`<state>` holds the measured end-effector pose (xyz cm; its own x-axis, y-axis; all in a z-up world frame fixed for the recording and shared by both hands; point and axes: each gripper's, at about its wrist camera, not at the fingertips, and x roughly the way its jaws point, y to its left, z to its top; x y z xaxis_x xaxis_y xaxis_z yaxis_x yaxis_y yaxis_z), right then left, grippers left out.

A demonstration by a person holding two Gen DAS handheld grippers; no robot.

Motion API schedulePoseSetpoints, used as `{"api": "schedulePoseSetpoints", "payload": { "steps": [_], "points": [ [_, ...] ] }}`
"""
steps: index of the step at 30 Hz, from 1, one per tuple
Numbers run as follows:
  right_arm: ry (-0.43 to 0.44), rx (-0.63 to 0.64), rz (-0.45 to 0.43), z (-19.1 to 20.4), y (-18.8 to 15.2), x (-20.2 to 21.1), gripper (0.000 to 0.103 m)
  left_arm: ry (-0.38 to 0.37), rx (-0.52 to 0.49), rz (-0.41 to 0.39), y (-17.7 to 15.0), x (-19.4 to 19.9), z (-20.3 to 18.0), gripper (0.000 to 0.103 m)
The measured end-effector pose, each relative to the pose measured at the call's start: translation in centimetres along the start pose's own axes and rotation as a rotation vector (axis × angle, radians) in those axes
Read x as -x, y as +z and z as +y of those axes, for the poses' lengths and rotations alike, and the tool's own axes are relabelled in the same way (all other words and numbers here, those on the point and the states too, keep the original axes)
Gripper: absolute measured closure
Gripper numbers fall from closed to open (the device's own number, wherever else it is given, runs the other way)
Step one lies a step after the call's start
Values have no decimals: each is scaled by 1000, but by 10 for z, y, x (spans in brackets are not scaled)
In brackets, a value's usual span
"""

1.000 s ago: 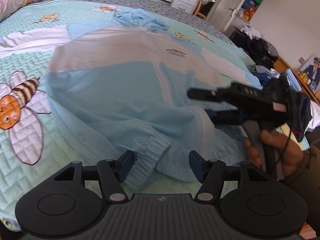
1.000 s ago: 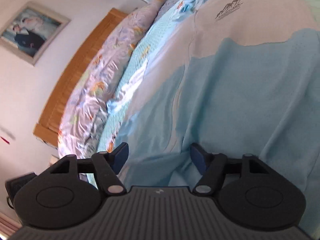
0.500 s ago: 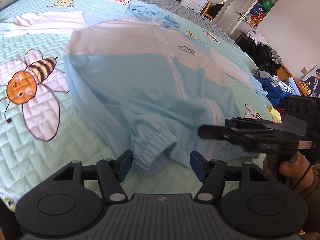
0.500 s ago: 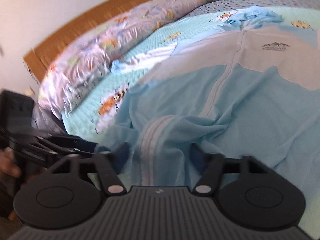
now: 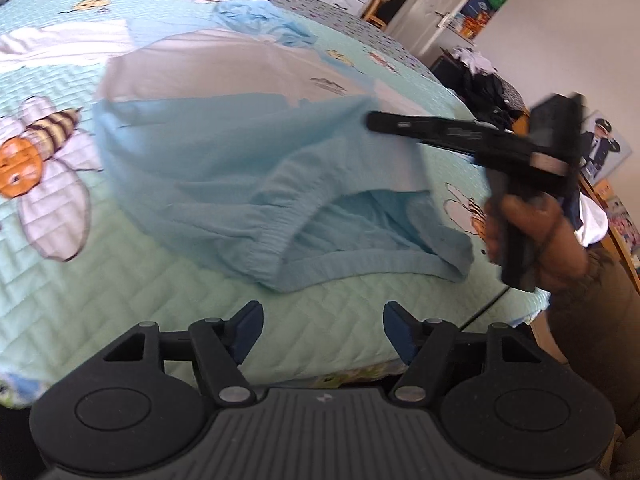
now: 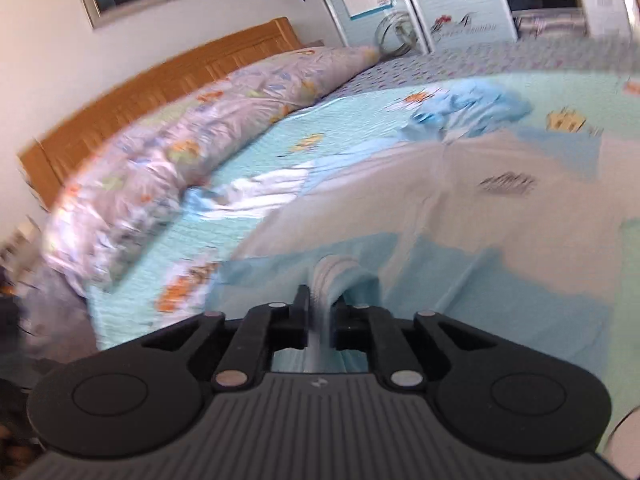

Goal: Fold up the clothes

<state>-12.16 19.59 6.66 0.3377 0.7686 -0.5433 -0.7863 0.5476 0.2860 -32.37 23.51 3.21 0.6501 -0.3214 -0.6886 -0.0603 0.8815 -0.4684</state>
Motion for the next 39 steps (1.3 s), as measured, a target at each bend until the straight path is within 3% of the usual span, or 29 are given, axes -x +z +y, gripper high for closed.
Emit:
{"api": "schedulePoseSetpoints", "payload": {
  "steps": [1, 3, 6, 9, 13, 15, 17, 19, 23, 27, 32, 39],
  "points": [
    [-28, 27, 45, -4, -3, -12, 51, 4, -7, 4, 2, -4, -4, 33],
    [-44, 8, 135, -15, -14, -27, 44, 22, -17, 12, 6, -13, -10, 34],
    [29, -70, 61, -23, -27, 4, 44, 14, -5, 18, 5, -17, -6, 33],
    [32, -26, -42, -16, -36, 50, 40, 17, 18, 23, 3, -18, 1, 33],
    [-14, 184, -63, 11, -59, 87, 37, 24, 43, 28, -3, -17, 6, 32],
    [-10, 197, -34, 17, -70, 94, 36, 23, 61, 26, -3, -18, 9, 32],
    [57, 178, -13, 20, -79, 99, 36, 20, 84, 16, -3, -19, 11, 32],
    [32, 311, 1, 39, -94, 100, 36, 17, 106, 4, -3, -20, 12, 31],
    [-84, 698, 58, 79, -124, 84, 37, 17, 144, -12, -1, -24, 15, 30],
    [-181, 907, 91, 92, -140, 66, 38, 22, 182, -32, 4, -26, 18, 30],
    [-231, 977, 79, 95, -139, 60, 38, 6, 267, -60, 5, -30, 25, 26],
    [-234, 975, 98, 92, -140, 53, 40, 19, 345, -74, 13, -39, 24, 22]
  ]
}}
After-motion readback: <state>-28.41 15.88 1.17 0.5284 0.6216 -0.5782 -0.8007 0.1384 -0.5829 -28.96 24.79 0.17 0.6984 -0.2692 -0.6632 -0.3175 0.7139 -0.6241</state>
